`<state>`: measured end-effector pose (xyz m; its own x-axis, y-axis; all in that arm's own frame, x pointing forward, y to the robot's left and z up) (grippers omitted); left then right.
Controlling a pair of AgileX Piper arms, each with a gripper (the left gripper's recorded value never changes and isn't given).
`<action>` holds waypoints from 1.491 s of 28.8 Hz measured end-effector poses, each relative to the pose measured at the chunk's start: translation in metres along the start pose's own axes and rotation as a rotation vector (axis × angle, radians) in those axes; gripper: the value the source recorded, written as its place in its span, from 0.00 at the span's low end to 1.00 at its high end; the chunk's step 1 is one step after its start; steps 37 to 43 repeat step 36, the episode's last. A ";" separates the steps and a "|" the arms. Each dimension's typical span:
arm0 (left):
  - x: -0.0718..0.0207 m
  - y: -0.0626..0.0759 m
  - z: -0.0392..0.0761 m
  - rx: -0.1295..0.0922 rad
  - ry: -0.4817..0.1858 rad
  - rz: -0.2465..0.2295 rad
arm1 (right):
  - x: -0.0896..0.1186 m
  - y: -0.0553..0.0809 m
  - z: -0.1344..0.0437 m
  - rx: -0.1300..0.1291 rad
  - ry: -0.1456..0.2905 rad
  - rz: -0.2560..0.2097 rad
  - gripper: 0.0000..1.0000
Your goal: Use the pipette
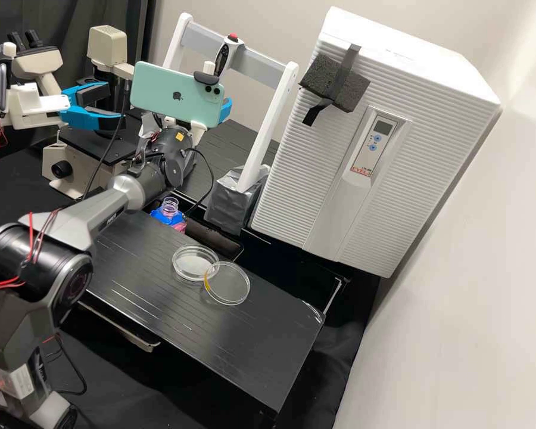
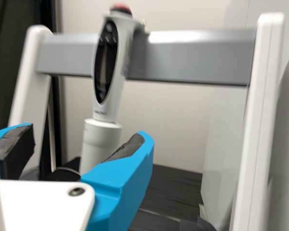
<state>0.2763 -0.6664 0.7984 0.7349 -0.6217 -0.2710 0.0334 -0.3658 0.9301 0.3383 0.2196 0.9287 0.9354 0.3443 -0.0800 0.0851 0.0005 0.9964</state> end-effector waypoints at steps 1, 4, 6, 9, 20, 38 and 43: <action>-0.0022 -0.002 0.002 0.033 0.011 0.004 | -0.006 0.002 0.000 0.004 0.011 0.011 1.00; -0.0067 -0.004 0.002 0.081 0.055 0.018 | -0.021 0.001 0.000 0.056 0.027 0.048 1.00; -0.0105 -0.006 0.004 0.134 0.082 0.024 | -0.033 0.001 0.001 0.073 0.032 0.094 1.00; -0.0141 -0.006 0.006 0.163 0.111 0.033 | -0.045 -0.002 0.007 0.081 0.031 0.142 1.00; -0.0349 -0.031 0.018 0.249 0.167 -0.004 | -0.078 -0.014 0.039 0.086 -0.060 0.254 1.00; -0.0823 -0.035 0.018 0.192 0.219 0.223 | -0.112 -0.022 0.069 0.128 0.005 0.472 1.00; -0.0823 -0.035 0.018 0.192 0.219 0.223 | -0.112 -0.022 0.069 0.128 0.005 0.472 1.00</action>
